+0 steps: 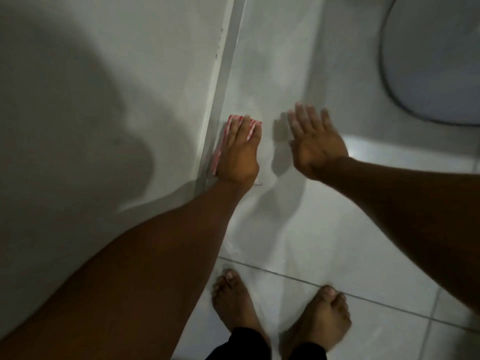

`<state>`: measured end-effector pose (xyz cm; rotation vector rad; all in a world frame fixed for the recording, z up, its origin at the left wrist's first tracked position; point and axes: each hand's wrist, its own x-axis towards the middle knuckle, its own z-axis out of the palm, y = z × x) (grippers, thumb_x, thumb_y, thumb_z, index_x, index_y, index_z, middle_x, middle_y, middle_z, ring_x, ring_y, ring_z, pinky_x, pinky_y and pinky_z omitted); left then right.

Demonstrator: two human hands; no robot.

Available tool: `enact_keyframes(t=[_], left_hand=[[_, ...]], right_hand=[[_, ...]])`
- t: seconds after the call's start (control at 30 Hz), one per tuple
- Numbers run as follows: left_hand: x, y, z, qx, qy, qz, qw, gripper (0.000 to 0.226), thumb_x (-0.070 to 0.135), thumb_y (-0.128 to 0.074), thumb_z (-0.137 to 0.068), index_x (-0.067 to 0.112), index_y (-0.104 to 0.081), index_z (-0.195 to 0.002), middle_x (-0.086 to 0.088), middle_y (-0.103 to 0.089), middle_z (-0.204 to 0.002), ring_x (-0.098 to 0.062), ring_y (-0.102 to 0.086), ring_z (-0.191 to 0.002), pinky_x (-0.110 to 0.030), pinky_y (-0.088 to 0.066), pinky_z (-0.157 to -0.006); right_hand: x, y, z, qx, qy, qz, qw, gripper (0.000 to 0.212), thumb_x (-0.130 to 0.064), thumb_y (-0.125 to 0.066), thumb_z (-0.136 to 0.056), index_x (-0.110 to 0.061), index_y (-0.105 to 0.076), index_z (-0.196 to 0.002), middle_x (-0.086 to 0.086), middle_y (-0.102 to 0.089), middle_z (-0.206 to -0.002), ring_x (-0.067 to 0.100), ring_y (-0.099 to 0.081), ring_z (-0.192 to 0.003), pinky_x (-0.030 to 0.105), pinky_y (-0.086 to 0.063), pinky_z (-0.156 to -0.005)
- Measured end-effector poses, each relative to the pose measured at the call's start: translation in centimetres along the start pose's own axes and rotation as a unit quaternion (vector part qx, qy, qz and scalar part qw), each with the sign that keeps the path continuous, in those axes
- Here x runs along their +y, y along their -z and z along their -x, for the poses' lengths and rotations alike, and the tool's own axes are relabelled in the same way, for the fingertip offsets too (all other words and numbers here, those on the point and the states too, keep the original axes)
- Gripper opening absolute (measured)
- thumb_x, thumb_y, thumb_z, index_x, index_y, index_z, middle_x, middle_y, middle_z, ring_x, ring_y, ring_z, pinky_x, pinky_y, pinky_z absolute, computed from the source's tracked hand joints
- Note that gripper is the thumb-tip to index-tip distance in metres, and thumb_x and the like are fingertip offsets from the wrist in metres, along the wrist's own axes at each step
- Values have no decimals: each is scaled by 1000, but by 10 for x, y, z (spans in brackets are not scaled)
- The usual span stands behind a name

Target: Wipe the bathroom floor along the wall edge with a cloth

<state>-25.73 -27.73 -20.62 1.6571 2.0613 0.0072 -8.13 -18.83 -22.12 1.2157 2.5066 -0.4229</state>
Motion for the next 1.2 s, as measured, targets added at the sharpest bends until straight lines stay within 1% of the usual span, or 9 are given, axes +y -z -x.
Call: enact_keyframes(t=[0.17, 0.27, 0.4, 0.47, 0.57, 0.8, 1.0, 1.13, 1.2], left_hand=[[81, 102, 42, 31, -22, 33, 999, 87, -11, -46, -86, 16, -20, -164, -10, -13, -174, -31, 1, -162, -41, -1, -133], [137, 179, 57, 45, -36, 52, 997, 92, -14, -41, -84, 21, -16, -165, -6, -8, -175, -25, 7, -162, -36, 3, -132], [215, 254, 37, 94, -49, 55, 993, 99, -7, -42, -97, 35, 28, -154, 7, 23, -172, -11, 32, -152, -27, 23, -120], [259, 275, 14, 110, -65, 55, 990, 95, 1, -44, -100, 30, 24, -160, 5, 23, -172, -13, 29, -154, -35, 15, -128], [324, 274, -25, 108, -108, 53, 987, 91, 0, -51, -97, 21, 6, -165, -3, 12, -175, -22, 21, -159, -38, 7, -131], [393, 202, -92, 6, -87, 43, 995, 87, 2, -48, -100, 19, 7, -165, -2, 17, -174, -23, 22, -159, -42, 7, -131], [398, 156, -114, -49, -78, -6, 996, 83, 0, -46, -102, 7, 10, -163, -15, 17, -173, -35, 21, -159, -49, 5, -132], [398, 156, -109, -54, -77, -43, 995, 86, 23, -47, -104, 4, 13, -162, -22, 20, -171, -40, 21, -158, -52, 7, -131], [401, 172, -106, -15, -113, -46, 992, 82, 39, -38, -108, 1, 11, -162, -23, 18, -171, -40, 18, -158, -51, 6, -131]], right_hand=[[1, 140, 59, 11, -30, -14, 999, 82, -28, 6, -83, -9, 11, -163, 17, 16, -171, 33, 13, -158, 45, 10, -126], [21, 233, 103, 27, -49, -3, 998, 76, -19, -9, -91, -7, 10, -163, 18, 15, -171, 35, 13, -158, 46, 11, -127], [70, 320, 137, 78, -87, -20, 993, 77, -11, -22, -93, -9, 13, -162, 16, 17, -171, 31, 19, -158, 43, 16, -125], [107, 345, 142, 83, -117, -13, 990, 77, -14, -25, -96, -10, 15, -162, 15, 18, -171, 31, 20, -157, 42, 18, -123], [161, 352, 143, 48, -140, 22, 989, 74, -17, -23, -99, -9, 17, -161, 15, 21, -170, 31, 21, -157, 44, 14, -126], [239, 294, 133, -7, -147, 60, 987, 73, -32, -22, -103, -8, 16, -161, 15, 20, -170, 30, 20, -157, 44, 13, -124], [268, 264, 146, 21, -172, -20, 985, 80, -12, -32, -93, -10, 4, -164, 14, 13, -172, 28, 14, -159, 37, 14, -121], [257, 304, 174, 148, -201, -188, 950, 68, -16, -54, -100, -16, -26, -162, 8, -23, -171, 27, -24, -156, 40, -23, -124], [250, 349, 202, 221, -199, -332, 896, 53, -26, -65, -97, -23, -50, -148, 1, -59, -144, 14, -59, -128, 37, -50, -108]])
